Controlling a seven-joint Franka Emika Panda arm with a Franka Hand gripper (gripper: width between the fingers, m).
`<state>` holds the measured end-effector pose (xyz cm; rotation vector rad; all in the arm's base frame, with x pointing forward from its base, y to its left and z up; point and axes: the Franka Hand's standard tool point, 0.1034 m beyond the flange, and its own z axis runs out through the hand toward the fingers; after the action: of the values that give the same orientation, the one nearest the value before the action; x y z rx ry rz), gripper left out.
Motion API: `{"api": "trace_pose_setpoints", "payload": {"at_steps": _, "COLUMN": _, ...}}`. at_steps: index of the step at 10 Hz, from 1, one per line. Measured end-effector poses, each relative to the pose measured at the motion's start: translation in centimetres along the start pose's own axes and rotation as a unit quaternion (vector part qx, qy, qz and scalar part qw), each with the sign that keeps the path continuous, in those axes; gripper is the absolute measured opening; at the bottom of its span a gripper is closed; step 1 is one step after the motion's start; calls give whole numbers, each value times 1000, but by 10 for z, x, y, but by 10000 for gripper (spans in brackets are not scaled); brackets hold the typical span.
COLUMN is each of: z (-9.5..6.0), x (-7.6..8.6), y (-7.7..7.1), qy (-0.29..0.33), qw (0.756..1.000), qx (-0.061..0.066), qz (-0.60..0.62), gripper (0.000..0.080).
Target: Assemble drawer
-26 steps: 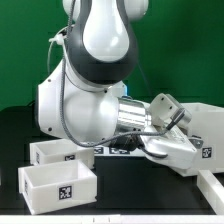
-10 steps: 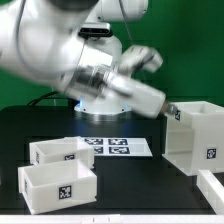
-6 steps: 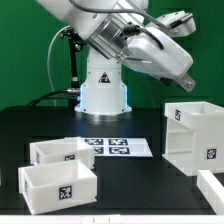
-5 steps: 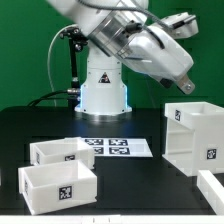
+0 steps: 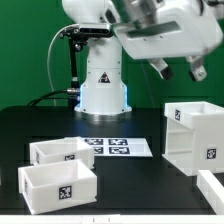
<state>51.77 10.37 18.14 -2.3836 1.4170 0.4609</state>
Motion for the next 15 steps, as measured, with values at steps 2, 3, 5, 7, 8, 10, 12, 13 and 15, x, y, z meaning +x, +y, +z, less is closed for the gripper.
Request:
{"api": "trace_pose_setpoints", "payload": {"at_steps": 2, "z": 15, "x": -15, "y": 2, "qy": 96, "qw": 995, "qx": -19, "qz": -23, "gripper": 649}}
{"api": "trace_pose_setpoints", "payload": {"at_steps": 3, "z": 23, "x": -24, "y": 1, "qy": 133, "qw": 991, "qx": -10, "qz": -11, "gripper": 649}}
{"api": "trace_pose_setpoints", "payload": {"at_steps": 5, "z": 26, "x": -30, "y": -4, "qy": 175, "qw": 984, "qx": -10, "qz": -13, "gripper": 649}}
{"api": "trace_pose_setpoints", "payload": {"at_steps": 7, "z": 33, "x": -33, "y": 0, "qy": 188, "qw": 978, "qx": -25, "qz": -86, "gripper": 649}}
{"api": "trace_pose_setpoints", "payload": {"at_steps": 8, "z": 38, "x": -33, "y": 7, "qy": 191, "qw": 973, "qx": -37, "qz": -128, "gripper": 649}}
{"api": "trace_pose_setpoints", "payload": {"at_steps": 10, "z": 54, "x": -37, "y": 22, "qy": 201, "qw": 948, "qx": -53, "qz": -240, "gripper": 649}}
{"api": "trace_pose_setpoints", "payload": {"at_steps": 12, "z": 56, "x": -37, "y": 22, "qy": 201, "qw": 944, "qx": -53, "qz": -257, "gripper": 649}}
{"api": "trace_pose_setpoints", "payload": {"at_steps": 13, "z": 56, "x": -37, "y": 22, "qy": 201, "qw": 943, "qx": -53, "qz": -259, "gripper": 649}}
{"api": "trace_pose_setpoints", "payload": {"at_steps": 15, "z": 57, "x": -37, "y": 23, "qy": 200, "qw": 941, "qx": -55, "qz": -266, "gripper": 649}}
